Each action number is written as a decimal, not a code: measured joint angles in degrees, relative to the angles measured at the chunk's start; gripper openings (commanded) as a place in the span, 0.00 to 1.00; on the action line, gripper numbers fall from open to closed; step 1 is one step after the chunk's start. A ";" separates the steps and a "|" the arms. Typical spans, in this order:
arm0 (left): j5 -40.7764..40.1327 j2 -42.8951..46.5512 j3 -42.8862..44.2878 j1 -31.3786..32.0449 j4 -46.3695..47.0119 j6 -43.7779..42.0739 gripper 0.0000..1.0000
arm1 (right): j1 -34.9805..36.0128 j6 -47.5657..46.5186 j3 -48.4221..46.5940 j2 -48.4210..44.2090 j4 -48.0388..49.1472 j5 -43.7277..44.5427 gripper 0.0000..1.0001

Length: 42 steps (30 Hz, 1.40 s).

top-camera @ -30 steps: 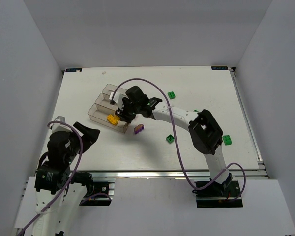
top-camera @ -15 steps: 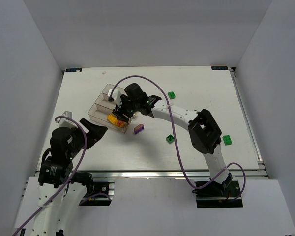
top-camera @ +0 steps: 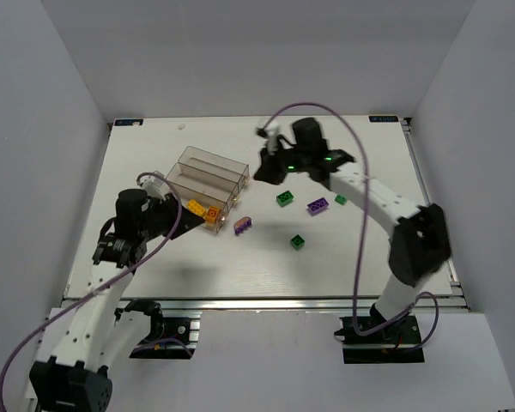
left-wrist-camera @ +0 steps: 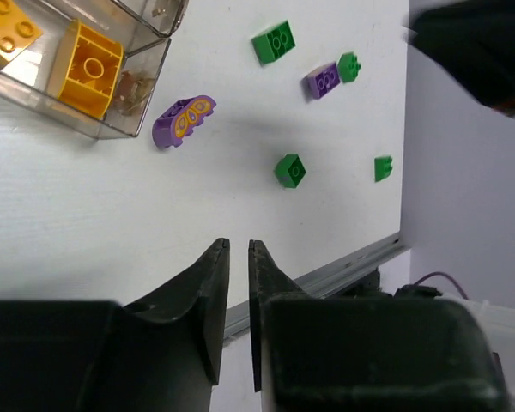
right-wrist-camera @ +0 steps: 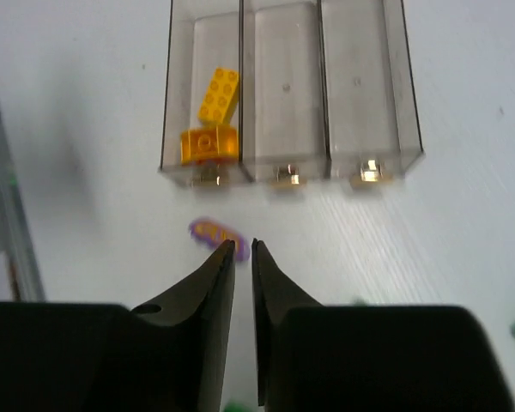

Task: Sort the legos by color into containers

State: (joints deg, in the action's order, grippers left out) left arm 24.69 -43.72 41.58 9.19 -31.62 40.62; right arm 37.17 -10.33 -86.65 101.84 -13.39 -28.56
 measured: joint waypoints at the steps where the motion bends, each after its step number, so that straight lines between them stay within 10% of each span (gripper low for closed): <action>1: 1.16 -2.36 0.07 0.11 1.33 -1.11 0.31 | -3.02 0.55 3.65 -3.91 0.61 -2.91 0.45; 4: 3.39 -9.35 1.16 0.66 3.61 -4.85 0.42 | -10.47 -0.26 13.46 -14.38 -0.13 -11.96 0.81; 6: 4.04 -14.19 3.17 1.75 4.26 -7.26 0.52 | -12.24 -3.04 18.80 -19.41 -1.51 -17.05 0.84; 12: 2.05 -27.58 12.33 8.35 4.92 -14.12 0.65 | -13.18 -11.34 33.09 -29.29 -6.36 -24.39 0.74; 20: -7.76 -40.48 22.10 19.39 2.45 -22.29 0.64 | -18.34 -14.27 41.13 -34.67 -6.99 -24.94 0.36; 28: -17.77 -50.95 28.59 25.51 -0.02 -30.27 0.66 | -21.05 -15.72 41.57 -35.52 -7.15 -25.27 0.59; 42: -29.99 -64.35 34.36 29.97 -3.63 -37.05 0.64 | -22.82 -15.78 43.50 -36.98 -7.08 -25.86 0.62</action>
State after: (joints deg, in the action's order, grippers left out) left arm -5.30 -108.07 75.94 39.16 -35.24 3.57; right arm 14.35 -26.11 -43.16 64.86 -20.47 -54.41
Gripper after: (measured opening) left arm 0.657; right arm 0.614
